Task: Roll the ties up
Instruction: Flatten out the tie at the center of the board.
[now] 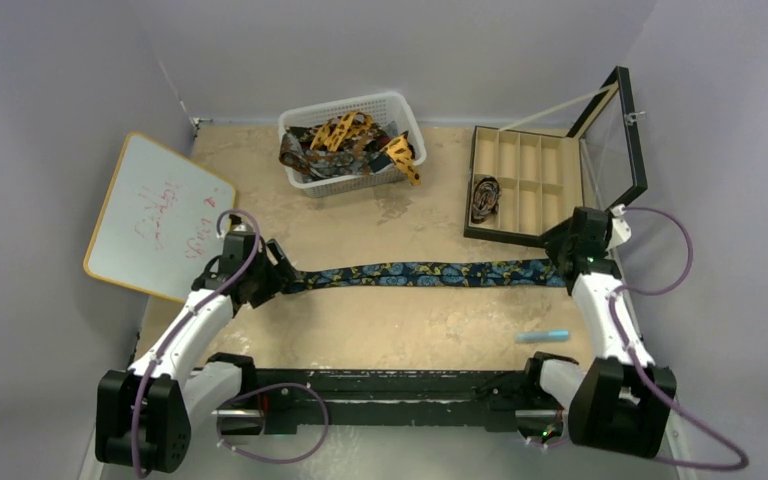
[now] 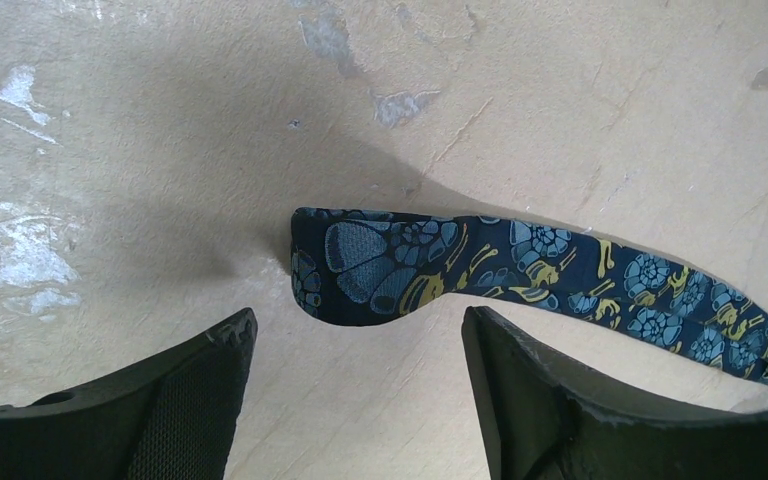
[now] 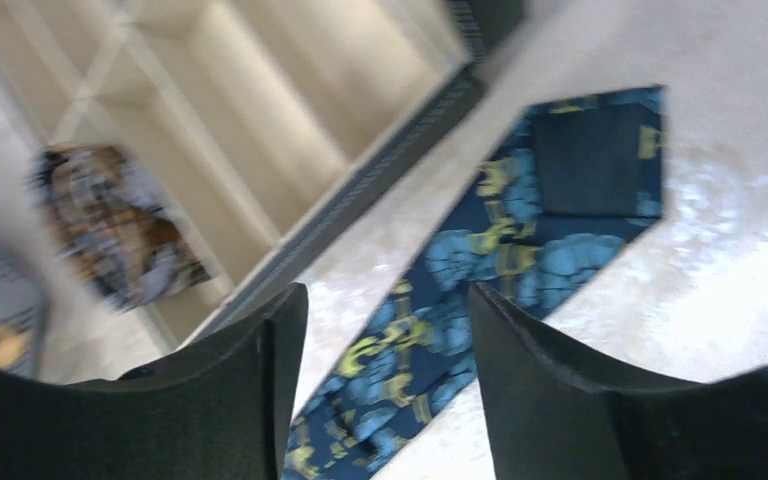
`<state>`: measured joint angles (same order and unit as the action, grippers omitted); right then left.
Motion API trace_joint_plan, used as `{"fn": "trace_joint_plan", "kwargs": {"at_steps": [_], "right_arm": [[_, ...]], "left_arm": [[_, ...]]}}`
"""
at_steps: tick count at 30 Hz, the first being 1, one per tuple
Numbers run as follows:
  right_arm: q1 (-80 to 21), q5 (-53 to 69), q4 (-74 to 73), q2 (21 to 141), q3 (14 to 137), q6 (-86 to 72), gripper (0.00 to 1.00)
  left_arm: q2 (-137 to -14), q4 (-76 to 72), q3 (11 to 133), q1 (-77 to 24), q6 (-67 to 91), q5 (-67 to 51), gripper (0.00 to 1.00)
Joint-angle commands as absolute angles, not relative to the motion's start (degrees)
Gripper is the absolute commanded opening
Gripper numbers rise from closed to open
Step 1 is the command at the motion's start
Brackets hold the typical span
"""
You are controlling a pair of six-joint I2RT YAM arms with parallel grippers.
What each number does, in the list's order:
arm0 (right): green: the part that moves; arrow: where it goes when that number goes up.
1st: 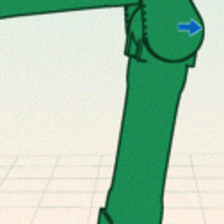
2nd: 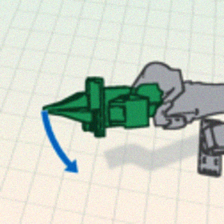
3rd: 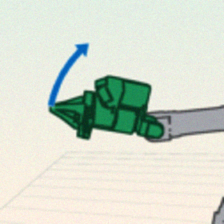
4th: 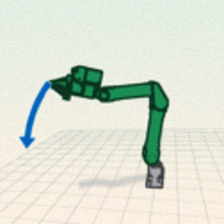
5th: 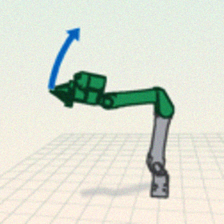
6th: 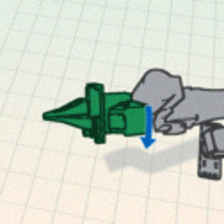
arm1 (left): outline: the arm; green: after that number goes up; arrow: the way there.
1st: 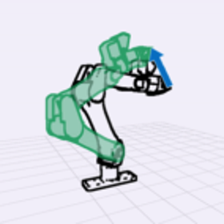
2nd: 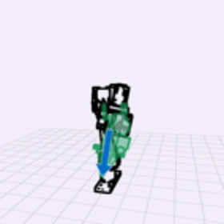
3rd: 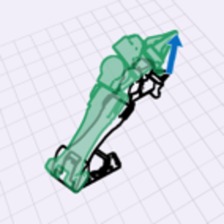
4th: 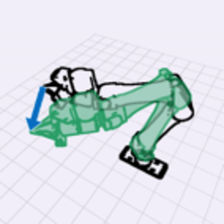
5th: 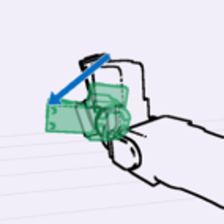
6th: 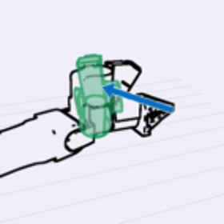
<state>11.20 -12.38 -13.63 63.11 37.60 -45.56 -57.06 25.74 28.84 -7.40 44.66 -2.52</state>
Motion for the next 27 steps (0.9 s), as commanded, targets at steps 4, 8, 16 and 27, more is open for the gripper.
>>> {"fn": "trace_joint_plan", "kwargs": {"at_steps": [4,8,16,27], "right_arm": [[2.02,1.73,-5.6,54.45,36.22,-41.81,0.7],[-10.29,3.14,-0.7,56.09,37.66,-41.64,0.73],[-29.38,6.53,8.96,67.2,44.3,-36.83,0.68],[-37.61,13.87,8.69,85.6,53.16,-31.4,0.61]], "left_arm": [[-55.68,25.85,29.36,-6.68,47.14,-2.27,0.76],[-55.25,26.1,28.91,-6.68,47.8,-2.9,0.76],[-57.61,22.55,26.82,-6.59,47.85,-1.34,0.72],[-57.35,19.78,25.96,-6.26,49.52,2.16,0.65]]}}
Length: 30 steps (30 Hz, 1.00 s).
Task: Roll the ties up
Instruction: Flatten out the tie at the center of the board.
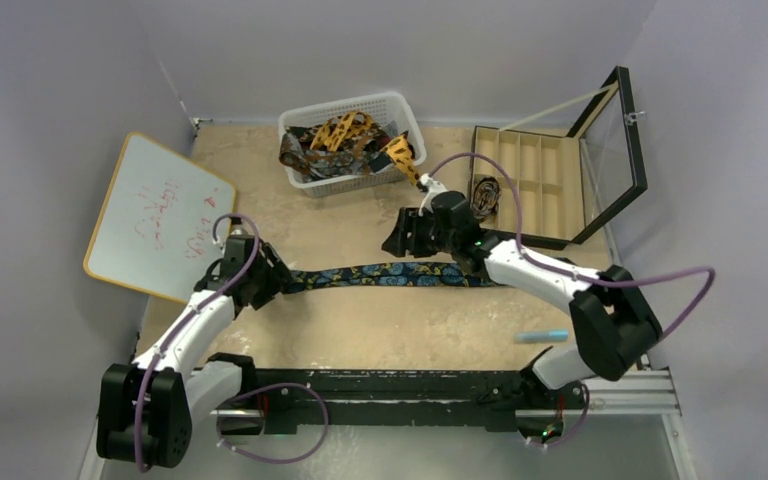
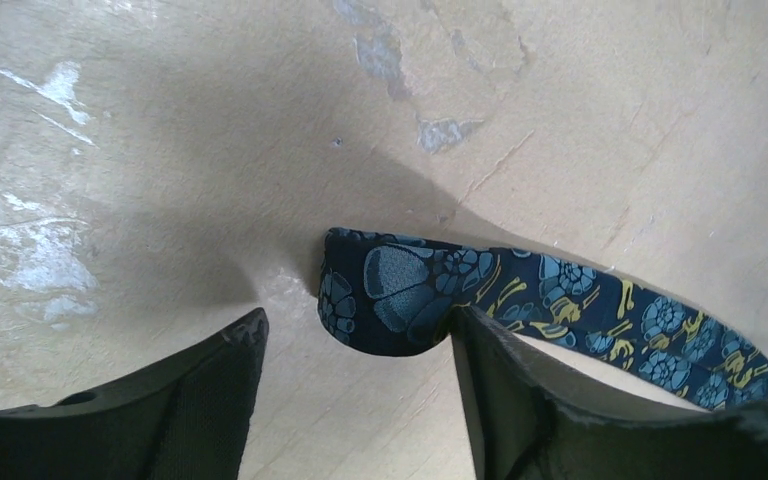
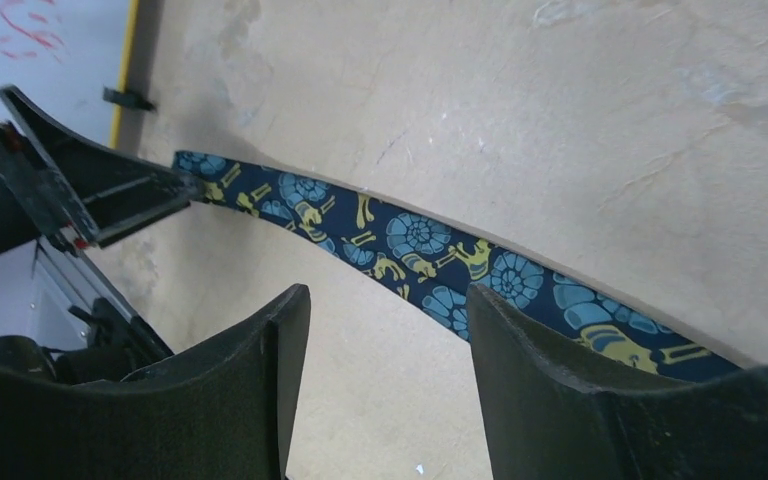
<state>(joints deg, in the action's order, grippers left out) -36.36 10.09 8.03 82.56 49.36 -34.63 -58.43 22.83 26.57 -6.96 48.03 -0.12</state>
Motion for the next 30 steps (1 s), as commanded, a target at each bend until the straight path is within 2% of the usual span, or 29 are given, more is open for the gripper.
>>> {"fn": "trace_joint_plan", "kwargs": {"at_steps": [1,3,5,11,15,18,22,30], "right_arm": [[-38.04,14.58,8.44,86.82,53.96,-31.05,0.61],[-38.88,15.87,7.83,89.23,55.72,-30.29,0.6],[-39.97,17.21,7.17,92.01,58.08,-29.5,0.6],[-43.98,18.85,4.12,99.9,65.24,-26.49,0.54],[-47.26,18.19,3.24,105.92,71.59,-26.58,0.44],[-50.05,17.41,2.79,110.11,77.03,-26.95,0.38],[-52.26,17.26,2.07,113.6,80.46,-26.73,0.37],[-52.47,15.85,0.99,115.38,80.38,-25.85,0.36]], "left_arm": [[-57.38,19.55,25.79,-6.18,49.61,2.35,0.61],[-57.75,19.89,25.72,-5.96,50.05,3.36,0.55],[-58.38,20.01,25.68,-5.74,50.34,3.68,0.53],[-58.44,17.64,25.51,-5.71,48.87,-1.07,0.62],[-55.94,23.82,27.7,-5.71,50.07,-0.11,0.62],[-51.9,25.61,28.21,-5.67,50.23,2.37,0.58],[-52.95,23.52,28.0,-5.39,48.16,4.91,0.63],[-61.77,17.17,29.96,-5.05,43.79,0.38,0.6]]}}
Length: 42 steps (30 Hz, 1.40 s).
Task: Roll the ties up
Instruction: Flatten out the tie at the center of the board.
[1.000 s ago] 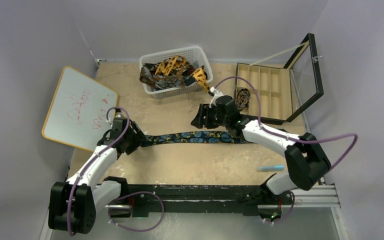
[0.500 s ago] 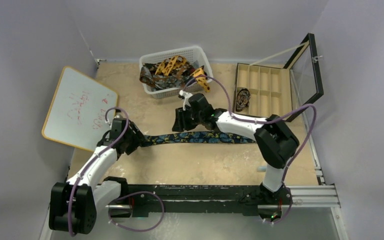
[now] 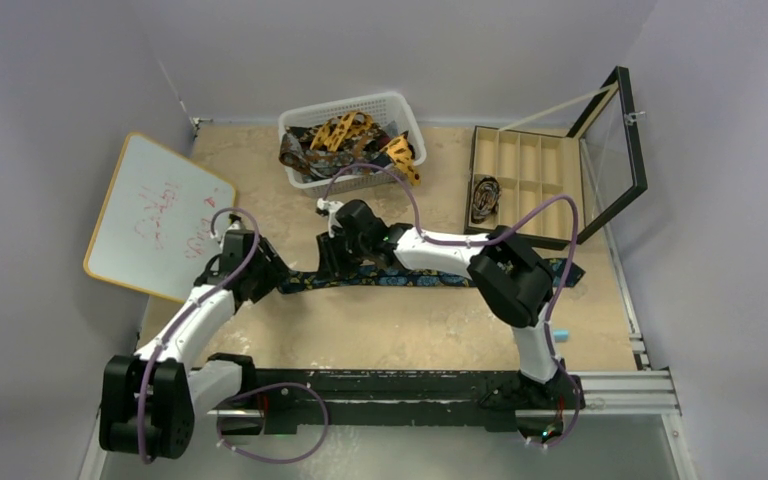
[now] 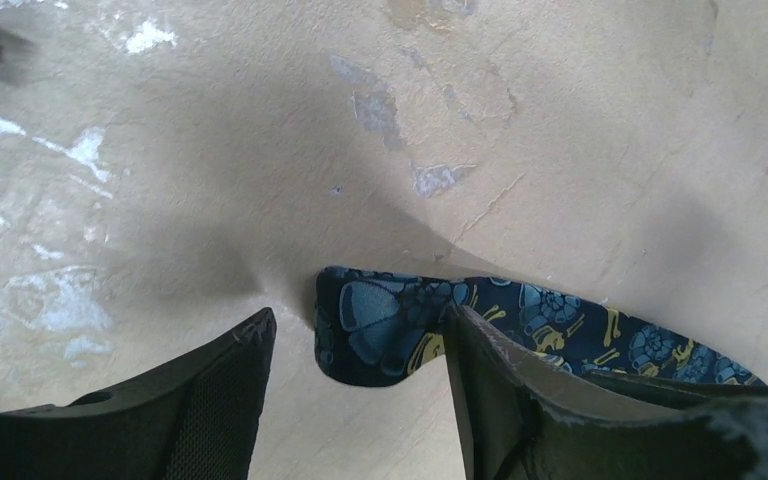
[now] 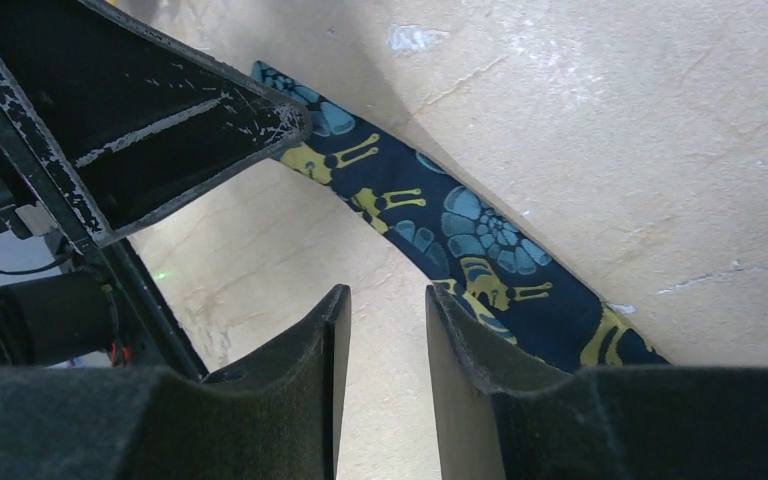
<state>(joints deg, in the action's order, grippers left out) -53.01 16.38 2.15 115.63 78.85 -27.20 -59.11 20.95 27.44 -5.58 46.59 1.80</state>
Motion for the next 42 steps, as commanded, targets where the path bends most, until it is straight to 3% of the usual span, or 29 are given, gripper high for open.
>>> {"fn": "trace_joint_plan", "kwargs": {"at_steps": [1,12,21,24,28,32,42], "right_arm": [[-52.42,15.44,0.63,115.83,80.6,-25.99,0.36],[-52.51,7.22,-4.79,119.6,77.71,-26.73,0.21],[-52.29,-1.83,-6.44,114.95,68.06,-31.03,0.12],[-51.63,-4.07,-6.97,112.57,63.83,-33.05,0.12],[-49.27,-6.45,-6.25,106.82,57.32,-35.97,0.11],[-48.58,-4.66,-5.25,104.28,56.43,-34.68,0.12],[-48.69,4.7,-1.92,101.11,64.07,-30.63,0.28]], "left_arm": [[-62.27,16.96,29.71,-4.91,43.77,0.28,0.59],[-63.45,13.04,24.37,-4.66,43.39,-3.02,0.19],[-65.01,5.7,22.9,-4.66,39.98,-18.25,0.03],[-64.49,5.1,22.57,-4.66,41.25,-20.99,0.09],[-63.11,5.39,22.13,-4.66,42.21,-23.04,0.32],[-62.04,4.49,21.12,-4.66,42.71,-24.11,0.49],[-62.3,-0.83,19.19,-4.66,42.97,-29.48,0.54]]}}
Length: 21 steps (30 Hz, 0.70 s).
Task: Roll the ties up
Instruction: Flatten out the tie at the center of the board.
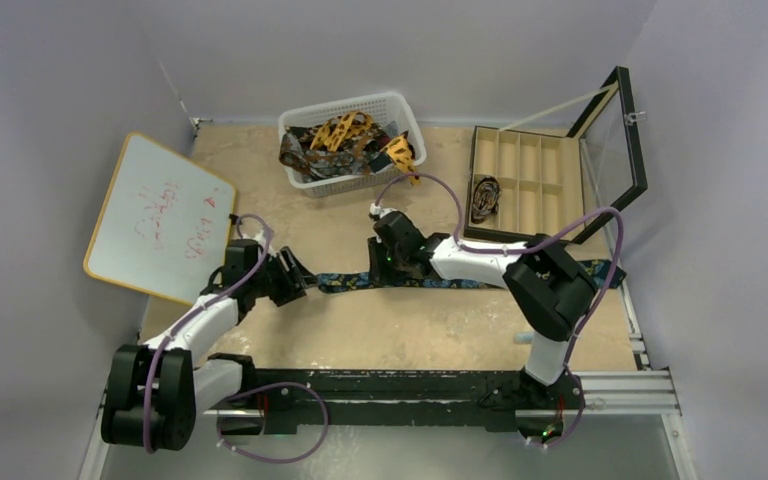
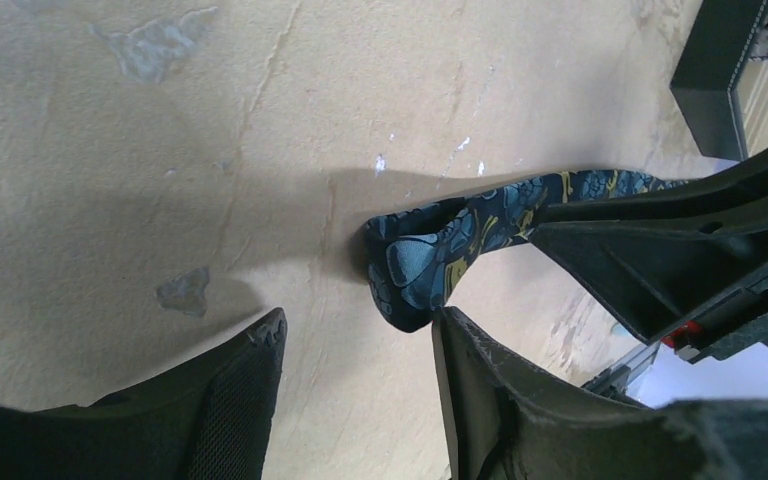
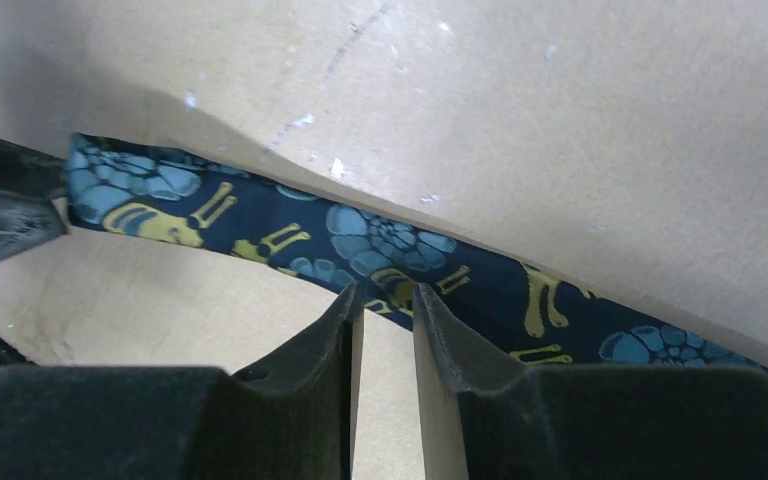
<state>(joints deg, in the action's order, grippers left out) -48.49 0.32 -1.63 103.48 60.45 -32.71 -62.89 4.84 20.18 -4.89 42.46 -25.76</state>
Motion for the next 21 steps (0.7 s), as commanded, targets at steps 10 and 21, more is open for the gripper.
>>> {"fn": "trace_joint_plan", "kwargs": {"at_steps": [10,21], "right_arm": [[-50.21,12.97,-0.18,106.97,72.72,-30.16,0.29],[-54.71,15.26,-0.18,116.92,79.2,-31.02,0.22]], "left_arm": [[-71.18,0.87,20.56,-4.66,39.2,-27.63,0.38],[-70.43,5.35,21.14,-4.66,38.82,-23.91,0.24]]}}
